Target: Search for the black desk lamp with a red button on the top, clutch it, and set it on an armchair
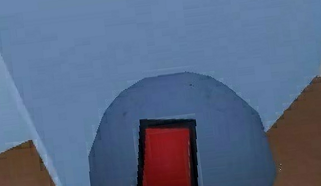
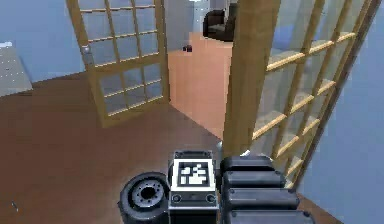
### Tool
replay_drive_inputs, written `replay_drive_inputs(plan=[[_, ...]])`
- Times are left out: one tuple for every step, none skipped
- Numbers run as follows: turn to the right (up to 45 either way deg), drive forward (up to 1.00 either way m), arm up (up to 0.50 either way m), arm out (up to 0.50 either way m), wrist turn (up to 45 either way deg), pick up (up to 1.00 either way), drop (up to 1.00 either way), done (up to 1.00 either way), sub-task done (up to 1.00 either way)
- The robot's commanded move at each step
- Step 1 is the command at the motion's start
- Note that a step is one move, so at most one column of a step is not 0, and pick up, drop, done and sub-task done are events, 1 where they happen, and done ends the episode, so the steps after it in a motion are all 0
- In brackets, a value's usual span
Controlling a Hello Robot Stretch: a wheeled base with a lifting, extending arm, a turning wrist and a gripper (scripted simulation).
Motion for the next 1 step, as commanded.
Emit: replay_drive_inputs(plan=[[45.0, 0.00, 0.00, 0.00, 0.0, 0.00, 0.00, 0.00, 0.00]])
